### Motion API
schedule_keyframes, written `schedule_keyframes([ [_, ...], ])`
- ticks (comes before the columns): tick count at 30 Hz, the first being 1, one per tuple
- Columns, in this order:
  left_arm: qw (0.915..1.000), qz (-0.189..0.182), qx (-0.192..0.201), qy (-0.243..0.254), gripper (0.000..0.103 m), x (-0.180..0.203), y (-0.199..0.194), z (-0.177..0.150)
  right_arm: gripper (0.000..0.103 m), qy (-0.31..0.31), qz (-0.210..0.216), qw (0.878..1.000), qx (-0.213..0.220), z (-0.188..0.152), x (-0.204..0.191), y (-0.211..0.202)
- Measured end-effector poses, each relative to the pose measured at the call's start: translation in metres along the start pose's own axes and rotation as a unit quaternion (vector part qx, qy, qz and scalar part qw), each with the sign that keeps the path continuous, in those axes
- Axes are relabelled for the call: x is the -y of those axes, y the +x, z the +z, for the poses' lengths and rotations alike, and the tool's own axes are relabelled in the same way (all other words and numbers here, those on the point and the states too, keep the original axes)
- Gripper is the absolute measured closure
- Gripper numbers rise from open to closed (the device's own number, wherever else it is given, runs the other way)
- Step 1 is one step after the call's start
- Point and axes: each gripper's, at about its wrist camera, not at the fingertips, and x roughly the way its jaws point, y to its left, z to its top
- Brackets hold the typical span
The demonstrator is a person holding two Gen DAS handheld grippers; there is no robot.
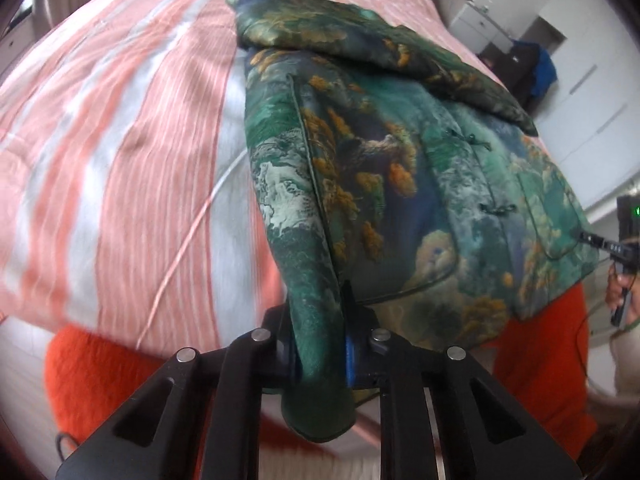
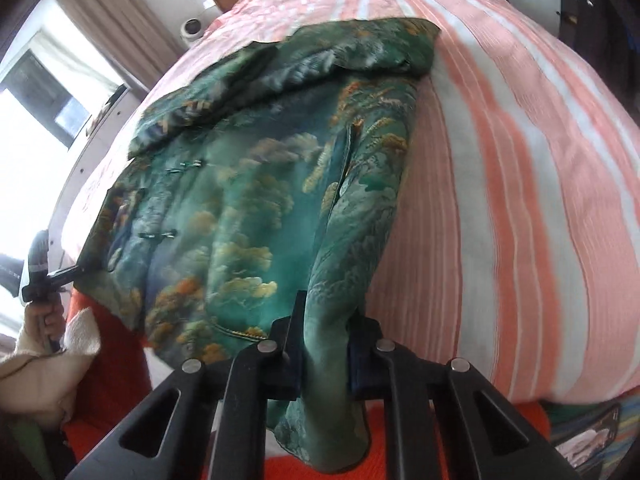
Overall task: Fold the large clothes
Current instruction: 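Grasp the jacket hem with both grippers and fold it up toward the collar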
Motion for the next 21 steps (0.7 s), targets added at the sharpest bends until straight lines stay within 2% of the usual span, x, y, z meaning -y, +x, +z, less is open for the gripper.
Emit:
schedule_keyframes([
  [4,0.9989,-0.02,-0.024,-0.033,0.088,-0.012,-0.017,-0.03,0.088,0.03,0.042,0.998,-0.036,-0.023,0.007,-0.007],
  [7,0.9966,-0.06,-0.008,-0.057,0.089,-0.022,-0.042,-0.017,0.088,0.082,0.104,0.991,-0.028,-0.031,0.018,-0.019],
  [10,0.995,-0.086,0.034,-0.04,0.089,-0.019,-0.074,0.029,0.089,0.114,0.166,0.979,0.02,-0.002,0.029,-0.044],
  [13,0.9924,-0.086,0.088,-0.01,0.089,-0.01,-0.096,0.102,0.089,0.106,0.19,0.974,0.068,0.052,0.032,-0.063],
  [14,0.9908,-0.075,0.112,-0.005,0.087,-0.006,-0.098,0.138,0.089,0.098,0.194,0.972,0.086,0.075,0.03,-0.066],
  [16,0.9884,-0.058,0.139,-0.019,0.076,-0.005,-0.091,0.2,0.089,0.088,0.192,0.969,0.127,0.135,0.035,-0.064],
  [17,0.9893,-0.05,0.135,-0.024,0.06,-0.004,-0.082,0.23,0.089,0.09,0.189,0.968,0.142,0.159,0.034,-0.057],
  [18,0.9913,-0.051,0.118,-0.029,0.036,-0.001,-0.066,0.264,0.085,0.098,0.186,0.965,0.158,0.185,0.04,-0.047],
  [19,0.9933,-0.055,0.093,-0.041,0.027,0.0,-0.049,0.294,0.078,0.116,0.185,0.961,0.167,0.211,0.047,-0.031],
  [20,0.9943,-0.049,0.073,-0.06,0.022,-0.003,-0.034,0.315,0.072,0.134,0.181,0.96,0.166,0.228,0.054,-0.018],
  [21,0.9942,-0.04,0.063,-0.077,0.022,-0.007,-0.028,0.326,0.048,0.165,0.171,0.958,0.161,0.245,0.065,0.0],
])
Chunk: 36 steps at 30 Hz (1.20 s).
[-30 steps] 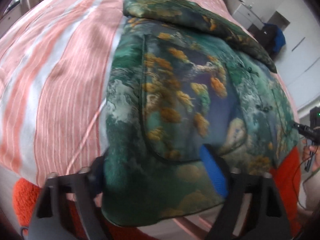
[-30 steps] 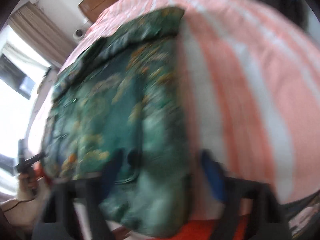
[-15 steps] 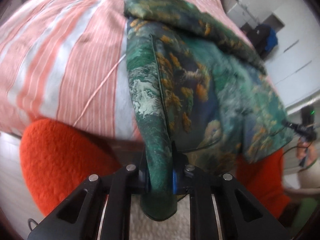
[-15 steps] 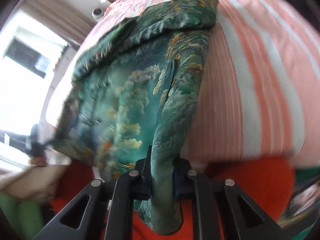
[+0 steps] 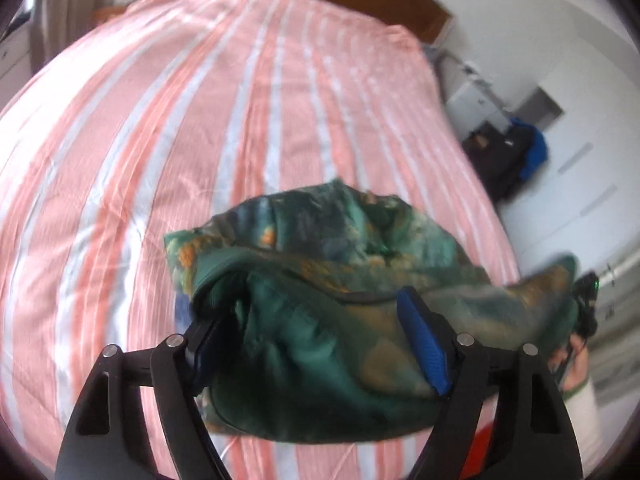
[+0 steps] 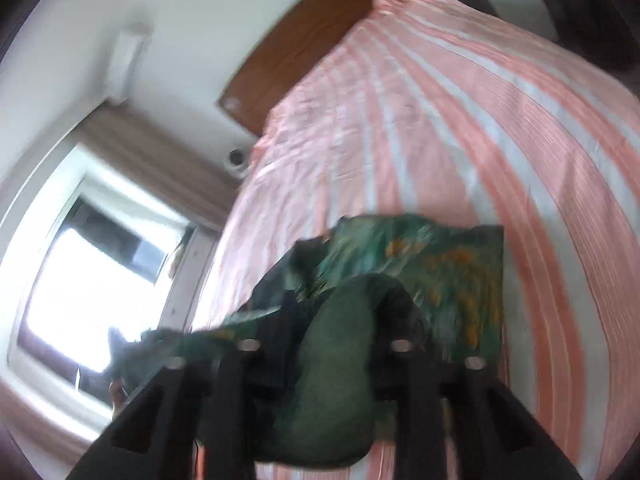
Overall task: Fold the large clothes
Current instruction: 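Grasp the jacket hem with both grippers and fold it up toward the collar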
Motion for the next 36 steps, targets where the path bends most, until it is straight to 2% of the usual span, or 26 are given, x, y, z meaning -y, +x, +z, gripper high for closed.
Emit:
schedule_keyframes([
  [1,0.9998,0.005,-0.012,-0.015,0.022,-0.005,0.007,0.008,0.015,0.027,-0.023,0.999,0.014,0.008,0.011,0.012],
  [2,0.9996,0.005,-0.015,-0.025,0.022,-0.009,0.007,0.003,0.003,0.042,-0.04,0.998,0.034,0.012,0.017,0.012],
  [5,0.9995,0.014,0.011,-0.024,0.009,-0.025,-0.003,0.004,0.0,0.052,-0.028,0.996,0.064,0.017,0.025,0.01],
  [8,0.9992,0.014,0.031,-0.023,0.007,-0.039,0.005,-0.006,0.0,0.009,-0.067,0.996,0.056,0.017,0.024,0.009],
  [11,0.9995,0.013,-0.006,-0.027,0.006,-0.055,0.041,-0.013,0.0,-0.05,-0.105,0.993,0.0,0.011,0.023,0.034],
  [13,0.9983,0.041,-0.038,-0.017,0.007,-0.054,0.075,-0.023,0.0,-0.069,-0.124,0.989,-0.031,-0.005,0.033,0.048],
  [14,0.9968,0.063,-0.049,-0.006,0.009,-0.053,0.092,-0.029,0.0,-0.08,-0.142,0.986,-0.045,-0.01,0.034,0.064],
  [15,0.9953,0.084,-0.048,0.003,0.019,-0.051,0.099,-0.033,0.0,-0.089,-0.157,0.982,-0.053,-0.014,0.035,0.077],
  [16,0.9942,0.1,-0.039,0.013,0.032,-0.049,0.105,-0.038,0.005,-0.098,-0.174,0.978,-0.059,-0.019,0.038,0.09],
  [17,0.9943,0.1,-0.035,0.015,0.079,-0.047,0.108,-0.041,0.014,-0.104,-0.184,0.976,-0.06,-0.021,0.039,0.098],
  [18,0.9947,0.095,-0.04,0.001,0.087,-0.047,0.11,-0.043,0.053,-0.114,-0.192,0.973,-0.06,-0.024,0.037,0.107],
  [19,0.9944,0.101,-0.031,-0.003,0.089,-0.044,0.105,-0.044,0.082,-0.126,-0.202,0.969,-0.06,-0.027,0.035,0.109],
  [20,0.9945,0.103,-0.015,0.012,0.093,-0.037,0.093,-0.044,0.082,-0.145,-0.222,0.963,-0.055,-0.031,0.026,0.111],
  [21,0.9944,0.102,0.0,0.026,0.094,-0.03,0.079,-0.043,0.087,-0.168,-0.239,0.955,-0.049,-0.033,0.014,0.106],
  [23,0.9932,0.097,0.036,0.053,0.094,-0.015,0.05,-0.042,0.088,-0.235,-0.262,0.936,-0.021,-0.037,-0.016,0.091],
  [25,0.9888,0.096,0.08,0.082,0.094,0.004,0.026,-0.033,0.089,-0.283,-0.255,0.924,0.02,-0.034,-0.049,0.066],
  [27,0.9794,0.114,0.127,0.108,0.094,0.017,0.021,-0.021,0.089,-0.305,-0.252,0.917,0.055,-0.023,-0.067,0.054],
  [29,0.9649,0.154,0.167,0.132,0.094,0.023,0.037,-0.007,0.089,-0.31,-0.254,0.911,0.101,-0.01,-0.074,0.054],
  [30,0.9631,0.168,0.166,0.128,0.093,0.019,0.054,-0.002,0.089,-0.305,-0.258,0.909,0.119,-0.003,-0.072,0.059],
  [32,0.9733,0.173,0.123,0.087,0.093,-0.006,0.101,0.008,0.088,-0.284,-0.27,0.911,0.126,0.008,-0.055,0.08],
  [33,0.9778,0.173,0.099,0.066,0.092,-0.02,0.123,0.007,0.088,-0.268,-0.279,0.915,0.113,0.011,-0.039,0.096],
  [34,0.9802,0.176,0.074,0.052,0.092,-0.035,0.146,0.001,0.088,-0.247,-0.292,0.92,0.082,0.012,-0.016,0.119],
  [36,0.9836,0.164,0.063,0.041,0.09,-0.055,0.172,-0.018,0.086,-0.237,-0.317,0.918,0.014,0.0,0.018,0.158],
])
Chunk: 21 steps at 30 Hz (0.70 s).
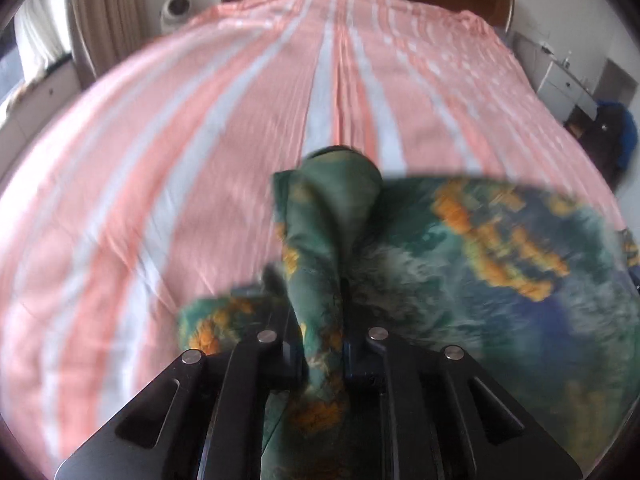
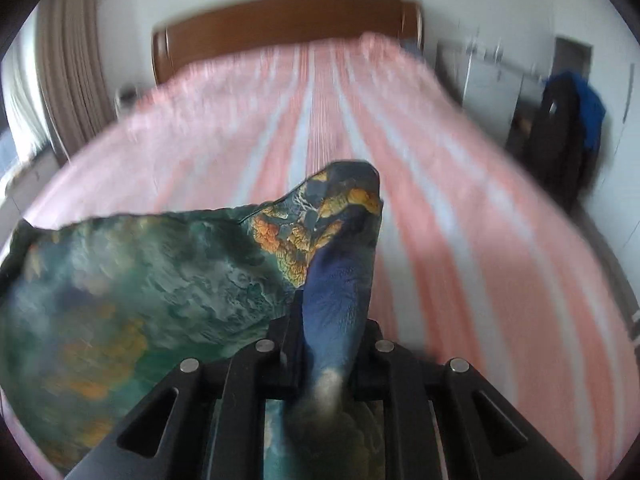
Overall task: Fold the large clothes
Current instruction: 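Grasp the jacket hem with both grippers and fold it up toward the collar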
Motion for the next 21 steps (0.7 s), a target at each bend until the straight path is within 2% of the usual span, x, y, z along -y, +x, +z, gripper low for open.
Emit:
schedule_keyframes([
  [1,0.9997,-0.012,0.019,-0.009,0.09,-0.005,0.001,-0.008,0.085,-0.004,0.003,1.0,-0.012,-0.011,-0.002,0.013],
  [2,0.9991,-0.022,0.033,-0.017,0.089,-0.008,-0.001,-0.012,0.085,-0.004,0.008,1.0,-0.004,-0.021,-0.003,0.019],
  [4,0.9985,-0.034,0.036,-0.025,0.086,-0.014,-0.001,-0.011,0.084,0.002,0.008,1.0,0.019,-0.027,-0.001,0.019],
  [8,0.9986,-0.029,0.041,-0.017,0.081,-0.006,0.002,-0.009,0.081,0.04,0.042,0.998,0.016,-0.027,0.015,0.025],
  [10,0.9989,-0.015,0.043,-0.012,0.07,-0.004,-0.001,-0.009,0.076,0.051,0.051,0.997,0.017,-0.028,0.019,0.024],
  [11,0.9991,-0.003,0.04,-0.011,0.054,-0.002,-0.002,-0.008,0.073,0.054,0.051,0.997,0.018,-0.027,0.02,0.026],
  [12,0.9995,0.01,0.03,-0.009,0.037,0.0,-0.005,-0.005,0.066,0.058,0.05,0.997,0.018,-0.031,0.026,0.02],
  [14,0.9995,0.023,0.023,-0.005,0.025,-0.001,-0.023,-0.003,0.054,0.069,0.056,0.996,0.008,-0.026,0.021,0.018],
  [16,0.999,0.007,0.044,0.001,0.025,0.001,-0.051,-0.003,0.036,0.075,0.073,0.994,0.004,-0.02,0.024,0.006],
  [18,0.9976,-0.001,0.067,0.017,0.018,0.009,-0.08,-0.006,0.033,0.074,0.071,0.994,0.039,-0.018,0.029,-0.027],
  [21,0.9943,-0.008,0.089,0.059,0.013,0.033,-0.115,-0.024,0.024,0.061,0.055,0.993,0.085,-0.028,0.028,-0.074],
])
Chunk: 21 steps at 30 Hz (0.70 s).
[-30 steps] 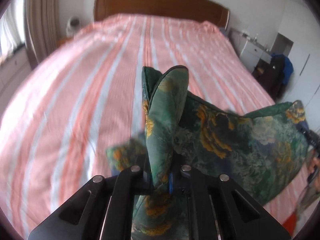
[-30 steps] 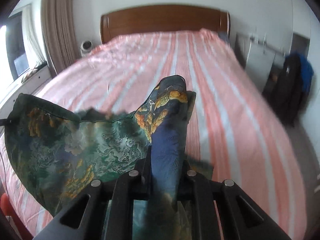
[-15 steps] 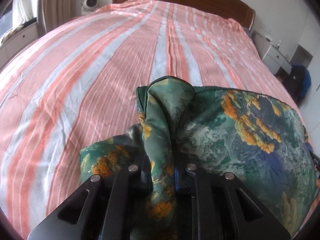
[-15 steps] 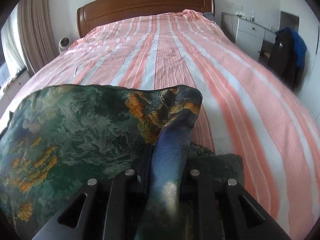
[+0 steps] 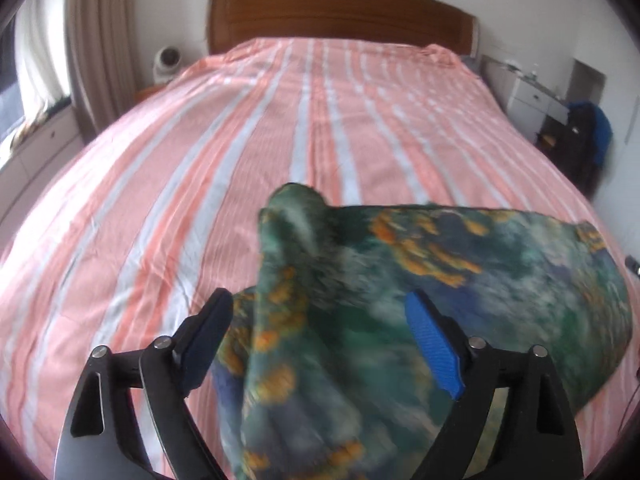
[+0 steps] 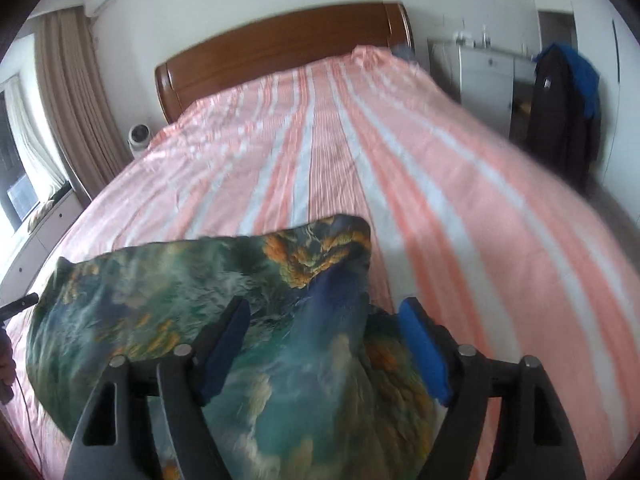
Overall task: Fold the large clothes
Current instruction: 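Grasp the jacket hem with both grippers and fold it up toward the collar, then release the hem and pull both grippers back from the folded jacket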
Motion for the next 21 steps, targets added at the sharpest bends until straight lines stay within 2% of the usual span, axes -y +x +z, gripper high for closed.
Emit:
schedule_keyframes([
  [3,0.9988,-0.03,0.007,0.038,0.011,0.034,-0.029,-0.023,0.023,-0.009,-0.001,1.0,0.025,-0.026,-0.012,-0.049],
  [5,0.997,-0.048,0.011,0.06,0.009,0.059,-0.043,-0.043,0.018,-0.013,0.009,0.999,0.034,-0.055,-0.022,-0.078],
  [7,0.9957,-0.055,0.006,0.075,0.009,0.082,-0.048,-0.055,0.016,-0.024,0.019,0.999,0.04,-0.088,-0.032,-0.098],
  [10,0.9932,-0.059,-0.007,0.1,0.009,0.118,-0.045,-0.058,0.016,-0.041,0.009,0.998,0.04,-0.132,-0.043,-0.113],
  [12,0.9921,-0.053,0.0,0.114,0.009,0.14,-0.041,-0.048,0.016,-0.044,0.009,0.998,0.034,-0.162,-0.047,-0.115],
  [15,0.9915,-0.053,0.006,0.119,0.008,0.165,-0.026,-0.017,0.016,-0.058,0.016,0.998,0.015,-0.186,-0.053,-0.114],
  [17,0.9916,-0.041,0.001,0.123,0.008,0.181,-0.009,0.006,0.016,-0.071,0.029,0.997,0.007,-0.193,-0.057,-0.11],
  [21,0.9907,-0.011,-0.011,0.135,0.008,0.203,0.024,0.03,0.016,-0.08,0.043,0.996,-0.009,-0.201,-0.061,-0.095],
])
